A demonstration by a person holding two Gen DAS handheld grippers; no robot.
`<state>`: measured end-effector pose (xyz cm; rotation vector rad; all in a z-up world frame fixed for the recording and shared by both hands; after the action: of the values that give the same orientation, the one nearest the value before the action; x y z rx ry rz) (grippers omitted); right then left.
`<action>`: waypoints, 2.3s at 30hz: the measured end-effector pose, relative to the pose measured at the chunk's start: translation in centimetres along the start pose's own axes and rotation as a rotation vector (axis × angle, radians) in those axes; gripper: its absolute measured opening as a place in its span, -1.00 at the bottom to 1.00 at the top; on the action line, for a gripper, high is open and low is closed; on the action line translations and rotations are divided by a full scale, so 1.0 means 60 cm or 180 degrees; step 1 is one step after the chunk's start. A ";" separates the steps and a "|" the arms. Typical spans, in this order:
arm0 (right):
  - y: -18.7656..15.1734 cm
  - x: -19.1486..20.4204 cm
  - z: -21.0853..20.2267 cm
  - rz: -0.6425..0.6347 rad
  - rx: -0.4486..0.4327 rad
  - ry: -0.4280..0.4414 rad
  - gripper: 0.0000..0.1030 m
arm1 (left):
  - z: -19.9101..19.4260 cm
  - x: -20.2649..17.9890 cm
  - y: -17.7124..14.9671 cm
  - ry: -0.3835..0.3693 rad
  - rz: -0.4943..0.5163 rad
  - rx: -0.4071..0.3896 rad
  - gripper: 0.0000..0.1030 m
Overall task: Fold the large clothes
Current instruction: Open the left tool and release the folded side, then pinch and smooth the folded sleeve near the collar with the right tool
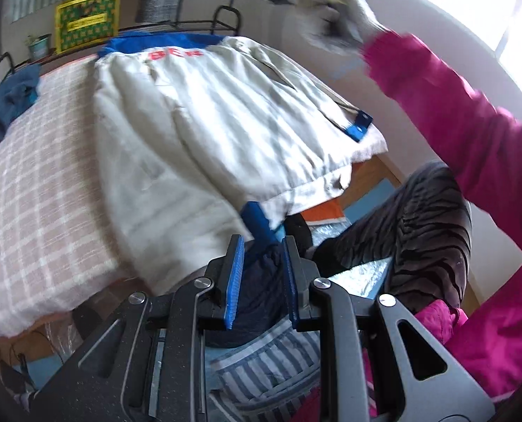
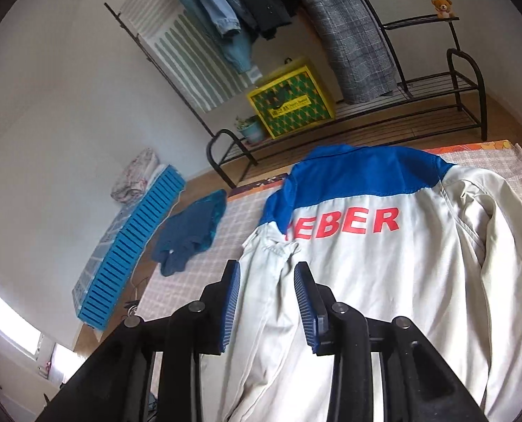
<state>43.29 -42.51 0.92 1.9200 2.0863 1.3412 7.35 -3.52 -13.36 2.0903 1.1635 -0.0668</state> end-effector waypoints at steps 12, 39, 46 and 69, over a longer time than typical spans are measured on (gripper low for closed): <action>-0.089 0.024 0.070 -0.0079 0.0456 0.0099 -0.18 | 0.060 0.114 0.017 -0.0044 -0.0590 -0.0074 -0.62; -0.046 -0.031 0.404 0.0321 0.0859 -0.0029 -0.93 | 0.152 0.152 0.020 0.0253 -0.0684 0.0185 -0.62; -0.029 -0.050 0.382 0.0010 0.0746 -0.0705 -0.99 | 0.158 0.145 0.009 0.0252 -0.0604 0.0231 -0.62; -0.077 0.023 0.127 -0.0300 0.0498 -0.0358 -0.49 | 0.102 0.152 0.017 0.0035 -0.0712 -0.0127 -0.62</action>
<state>43.20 -36.56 -5.85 1.8753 2.2549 1.0561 15.24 -1.10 -20.65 1.9207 1.3903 -0.1360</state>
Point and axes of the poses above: each gripper's, at about its wrist camera, not at the fingertips, and z roughly the way its jaws point, x to its left, y to its top, the point moved 1 cm from there along z, roughly the way its jaws point, and after that the axes turned 5 degrees about -y, right-handed, at the moved point
